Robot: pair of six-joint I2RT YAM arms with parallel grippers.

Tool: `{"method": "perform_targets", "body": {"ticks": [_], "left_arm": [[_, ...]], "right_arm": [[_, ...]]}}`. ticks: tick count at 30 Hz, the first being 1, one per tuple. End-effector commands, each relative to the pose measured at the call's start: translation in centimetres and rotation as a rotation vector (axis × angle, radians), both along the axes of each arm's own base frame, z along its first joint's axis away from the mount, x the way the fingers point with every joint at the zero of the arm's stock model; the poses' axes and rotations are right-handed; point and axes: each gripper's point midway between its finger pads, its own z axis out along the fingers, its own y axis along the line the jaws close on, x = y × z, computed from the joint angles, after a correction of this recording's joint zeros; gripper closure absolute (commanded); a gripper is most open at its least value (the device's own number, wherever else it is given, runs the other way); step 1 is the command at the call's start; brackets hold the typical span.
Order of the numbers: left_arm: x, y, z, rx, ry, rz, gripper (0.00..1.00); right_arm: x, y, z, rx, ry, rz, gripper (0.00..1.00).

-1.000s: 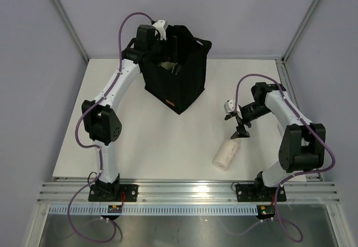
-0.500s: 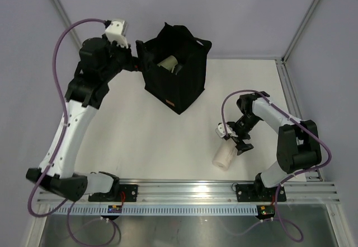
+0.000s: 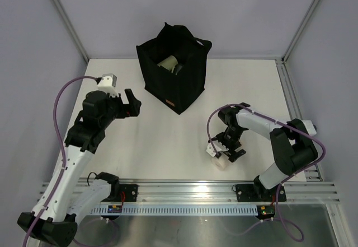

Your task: Place the personal care products into the canvas bag

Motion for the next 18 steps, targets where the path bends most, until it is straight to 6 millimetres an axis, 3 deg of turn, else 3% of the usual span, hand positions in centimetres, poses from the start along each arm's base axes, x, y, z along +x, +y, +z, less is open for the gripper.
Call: {"method": "perform_targets", "body": {"ticks": [1,2,5,9,11,12,13,16,18], "left_arm": [[0.0,0.7,1.5,-0.081,-0.069,0.074,0.01],[-0.2,0.7,1.4,-0.080,-0.067,0.075,0.01],[-0.3,1.0,1.3,-0.071,-0.063,0.086,0.01],[-0.3,1.0,0.7,-0.072,-0.048,0.090,0.01],[-0.5,1.1,0.3,-0.078,-0.040,0.095,0.01],[-0.5,1.1,0.2,-0.079,-0.039,0.096,0.01],[-0.7,1.1,0.1,-0.081,-0.040,0.096,0.01],[-0.9,1.3,-0.3,-0.084,-0.033,0.105,0.01],[-1.1,1.4,-0.6,-0.084,-0.027,0.111,0.01]], "right_arm": [[3.2,0.4,-1.4,-0.052,-0.203,0.024,0.08],[3.7,-0.2,-1.5,-0.105,-0.238,0.002,0.01],[4.3,-1.0,-2.3,-0.196,-0.285,-0.024,0.00],[5.9,0.2,-2.3,-0.213,-0.327,-0.103,0.04],[6.0,1.0,-2.4,-0.218,-0.293,-0.178,0.17],[7.0,2.0,-1.7,-0.204,-0.296,-0.213,0.28],[6.5,2.1,-1.5,-0.228,-0.245,-0.285,0.58],[6.4,4.0,-0.9,-0.229,-0.132,-0.421,1.00],[6.5,5.6,0.1,-0.175,-0.072,-0.487,1.00]]}}
